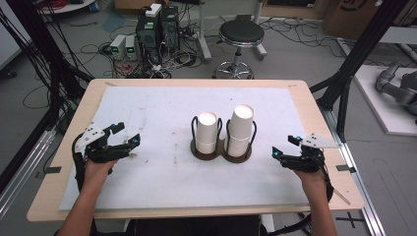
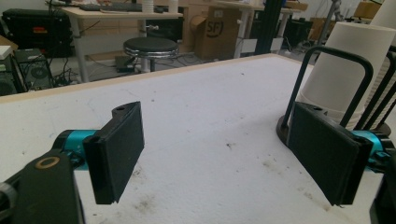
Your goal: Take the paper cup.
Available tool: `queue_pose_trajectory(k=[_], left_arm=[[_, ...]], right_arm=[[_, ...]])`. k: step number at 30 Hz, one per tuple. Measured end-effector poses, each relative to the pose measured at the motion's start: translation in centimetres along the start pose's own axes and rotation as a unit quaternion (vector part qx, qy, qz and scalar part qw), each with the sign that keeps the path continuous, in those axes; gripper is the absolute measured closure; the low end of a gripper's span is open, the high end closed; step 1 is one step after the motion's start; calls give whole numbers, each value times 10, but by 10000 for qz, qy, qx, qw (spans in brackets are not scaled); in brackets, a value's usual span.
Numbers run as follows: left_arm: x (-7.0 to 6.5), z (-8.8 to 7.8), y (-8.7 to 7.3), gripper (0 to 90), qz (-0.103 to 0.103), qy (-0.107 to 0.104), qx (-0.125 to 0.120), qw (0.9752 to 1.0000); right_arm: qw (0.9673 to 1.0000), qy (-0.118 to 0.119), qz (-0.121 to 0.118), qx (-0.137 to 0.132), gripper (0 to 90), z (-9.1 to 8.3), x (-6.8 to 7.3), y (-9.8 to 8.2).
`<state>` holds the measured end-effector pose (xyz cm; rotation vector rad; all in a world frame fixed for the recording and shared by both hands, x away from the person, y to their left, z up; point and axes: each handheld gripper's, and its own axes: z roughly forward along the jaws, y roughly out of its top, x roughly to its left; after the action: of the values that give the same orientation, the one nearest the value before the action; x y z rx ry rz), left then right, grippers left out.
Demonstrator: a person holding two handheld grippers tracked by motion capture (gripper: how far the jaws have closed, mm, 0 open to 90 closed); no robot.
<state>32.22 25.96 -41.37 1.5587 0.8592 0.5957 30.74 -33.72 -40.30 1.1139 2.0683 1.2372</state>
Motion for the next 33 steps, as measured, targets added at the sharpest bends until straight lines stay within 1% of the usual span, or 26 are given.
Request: queue_pose_trajectory(k=[4,15,19,20,22,23,24,26,27,28,30,31,32,33], left_arm=[[-1,2,-1,190,29,-32,38,10000],[-3,6,-1,190,14,-34,63,10000],[-3,5,-1,190,12,-53,49,10000],[-3,4,-1,190,1,-62,48,10000],[-4,4,-1,190,5,-86,50,10000],[-4,3,-1,190,-2,-77,45,10000],[-5,3,-2,190,12,-90,46,9999],[-6,2,-2,190,13,-87,46,10000],[-6,2,-2,190,23,-99,61,9999],[-6,2,-2,190,26,-97,70,9999],[-6,1,-3,190,31,-98,84,9999],[-6,0,-3,190,23,-92,78,9999],[-5,0,-3,191,30,-80,76,9999],[-5,-1,-3,191,19,-76,73,9999]], right_arm=[[10000,-20,3,-24,216,0,0,-1],[9999,-69,54,-84,215,-2,-1,-4],[9999,-56,32,-110,216,-3,1,-2],[9999,-46,-14,-139,216,-3,3,0],[9997,-55,-30,-221,216,-3,6,1],[9997,-55,-30,-221,216,-3,6,1],[9995,-30,-27,-314,244,-4,10,4],[9991,20,-67,-420,307,-6,12,7],[9988,37,-98,-488,357,-6,13,8],[9988,37,-98,-488,357,-6,13,8],[9982,115,-210,-554,492,-8,15,11],[9983,145,-203,-533,557,-9,17,12],[9984,182,-210,-499,659,-10,18,14],[9984,182,-210,-499,659,-10,18,14]])
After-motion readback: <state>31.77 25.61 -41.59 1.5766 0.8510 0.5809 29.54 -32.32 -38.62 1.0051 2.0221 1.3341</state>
